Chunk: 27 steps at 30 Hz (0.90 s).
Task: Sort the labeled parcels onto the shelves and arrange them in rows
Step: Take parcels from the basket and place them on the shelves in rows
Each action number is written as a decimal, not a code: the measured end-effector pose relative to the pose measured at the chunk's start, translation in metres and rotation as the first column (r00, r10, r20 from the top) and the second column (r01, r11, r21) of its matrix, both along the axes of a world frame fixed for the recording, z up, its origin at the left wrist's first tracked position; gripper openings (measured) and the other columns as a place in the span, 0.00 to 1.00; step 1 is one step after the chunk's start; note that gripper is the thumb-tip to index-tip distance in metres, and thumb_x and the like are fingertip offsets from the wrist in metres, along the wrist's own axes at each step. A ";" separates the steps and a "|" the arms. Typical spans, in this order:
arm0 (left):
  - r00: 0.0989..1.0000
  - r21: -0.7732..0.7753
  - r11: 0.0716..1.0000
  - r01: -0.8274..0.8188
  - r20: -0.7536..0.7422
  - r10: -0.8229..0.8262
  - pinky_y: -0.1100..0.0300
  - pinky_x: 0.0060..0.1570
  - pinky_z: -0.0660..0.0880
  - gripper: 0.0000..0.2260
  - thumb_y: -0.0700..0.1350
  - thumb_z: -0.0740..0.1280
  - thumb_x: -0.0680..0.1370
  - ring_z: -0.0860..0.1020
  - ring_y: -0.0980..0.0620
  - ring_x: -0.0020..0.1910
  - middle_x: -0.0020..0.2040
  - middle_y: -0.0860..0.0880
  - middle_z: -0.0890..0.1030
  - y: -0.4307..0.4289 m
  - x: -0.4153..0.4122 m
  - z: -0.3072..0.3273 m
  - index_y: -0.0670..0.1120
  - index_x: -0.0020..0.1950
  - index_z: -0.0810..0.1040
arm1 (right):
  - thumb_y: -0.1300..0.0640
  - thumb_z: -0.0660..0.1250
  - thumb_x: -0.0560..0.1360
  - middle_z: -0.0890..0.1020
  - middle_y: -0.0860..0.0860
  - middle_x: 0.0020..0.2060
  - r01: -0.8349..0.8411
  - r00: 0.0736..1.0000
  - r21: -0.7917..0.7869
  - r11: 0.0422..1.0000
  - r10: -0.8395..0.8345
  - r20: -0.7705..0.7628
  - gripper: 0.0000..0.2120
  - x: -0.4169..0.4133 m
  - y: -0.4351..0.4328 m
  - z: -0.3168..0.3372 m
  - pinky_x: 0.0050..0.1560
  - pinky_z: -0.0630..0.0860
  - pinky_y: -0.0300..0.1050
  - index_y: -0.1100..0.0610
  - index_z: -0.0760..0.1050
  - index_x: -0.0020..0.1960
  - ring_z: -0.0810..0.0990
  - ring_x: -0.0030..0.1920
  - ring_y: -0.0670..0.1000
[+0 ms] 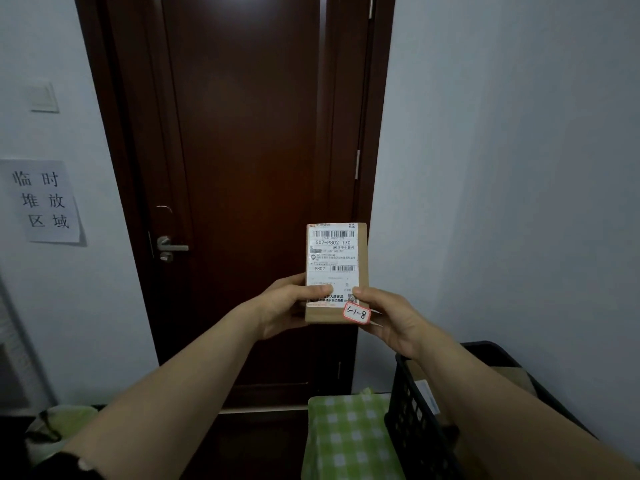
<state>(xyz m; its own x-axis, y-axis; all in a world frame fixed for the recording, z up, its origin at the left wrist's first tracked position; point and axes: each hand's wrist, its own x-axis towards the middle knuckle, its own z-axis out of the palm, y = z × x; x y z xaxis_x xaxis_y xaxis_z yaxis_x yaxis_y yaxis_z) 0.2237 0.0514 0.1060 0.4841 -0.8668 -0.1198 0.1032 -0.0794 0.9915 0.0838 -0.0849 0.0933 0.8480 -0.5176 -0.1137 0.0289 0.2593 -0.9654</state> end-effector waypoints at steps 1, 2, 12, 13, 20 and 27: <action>1.000 -0.001 1.000 0.001 -0.003 -0.001 0.52 0.57 0.76 0.16 0.43 0.72 0.71 0.79 0.49 0.58 0.54 0.50 0.84 0.001 0.000 0.000 0.50 0.59 0.79 | 0.56 0.73 0.65 0.86 0.53 0.43 -0.005 1.000 -0.011 1.000 0.005 -0.003 0.16 0.001 0.001 0.000 0.48 0.77 0.42 0.59 0.80 0.51 0.82 0.46 0.50; 1.000 -0.002 1.000 0.003 -0.004 -0.003 0.53 0.56 0.76 0.16 0.43 0.72 0.71 0.80 0.49 0.57 0.54 0.49 0.84 0.002 0.001 0.001 0.50 0.59 0.79 | 0.55 0.73 0.62 0.85 0.54 0.45 -0.008 1.000 -0.018 1.000 0.008 -0.006 0.19 0.002 0.001 0.000 0.48 0.77 0.43 0.59 0.80 0.52 0.81 0.48 0.51; 1.000 -0.002 1.000 0.006 0.021 -0.006 0.51 0.58 0.75 0.23 0.46 0.74 0.65 0.79 0.49 0.58 0.54 0.50 0.84 0.013 0.006 0.004 0.50 0.60 0.79 | 0.55 0.73 0.64 0.85 0.52 0.44 -0.045 0.999 -0.031 0.999 0.044 -0.014 0.17 0.006 0.009 0.000 0.48 0.75 0.42 0.58 0.80 0.51 0.81 0.47 0.49; 1.000 -0.002 1.000 0.008 0.021 -0.008 0.51 0.59 0.75 0.23 0.46 0.74 0.65 0.79 0.49 0.58 0.55 0.49 0.84 0.014 0.006 0.003 0.50 0.60 0.78 | 0.55 0.72 0.65 0.85 0.52 0.43 -0.051 0.999 -0.033 0.998 0.051 -0.014 0.16 0.007 0.010 0.000 0.47 0.75 0.41 0.58 0.80 0.51 0.80 0.47 0.49; 1.000 -0.009 1.000 -0.020 0.010 0.020 0.51 0.59 0.75 0.24 0.45 0.75 0.65 0.79 0.48 0.58 0.55 0.49 0.83 0.028 0.012 0.000 0.50 0.61 0.78 | 0.55 0.73 0.61 0.85 0.53 0.46 -0.079 0.997 -0.015 0.997 0.079 0.003 0.22 0.015 0.017 -0.002 0.50 0.77 0.43 0.59 0.79 0.54 0.81 0.50 0.51; 0.984 0.027 0.984 -0.177 -0.004 0.177 0.52 0.58 0.75 0.23 0.41 0.74 0.70 0.78 0.49 0.59 0.56 0.50 0.83 0.075 0.033 -0.016 0.51 0.63 0.76 | 0.47 0.73 0.64 0.84 0.52 0.52 -0.120 0.992 0.025 0.992 0.119 0.037 0.33 0.054 0.046 -0.020 0.56 0.75 0.47 0.50 0.72 0.68 0.80 0.57 0.52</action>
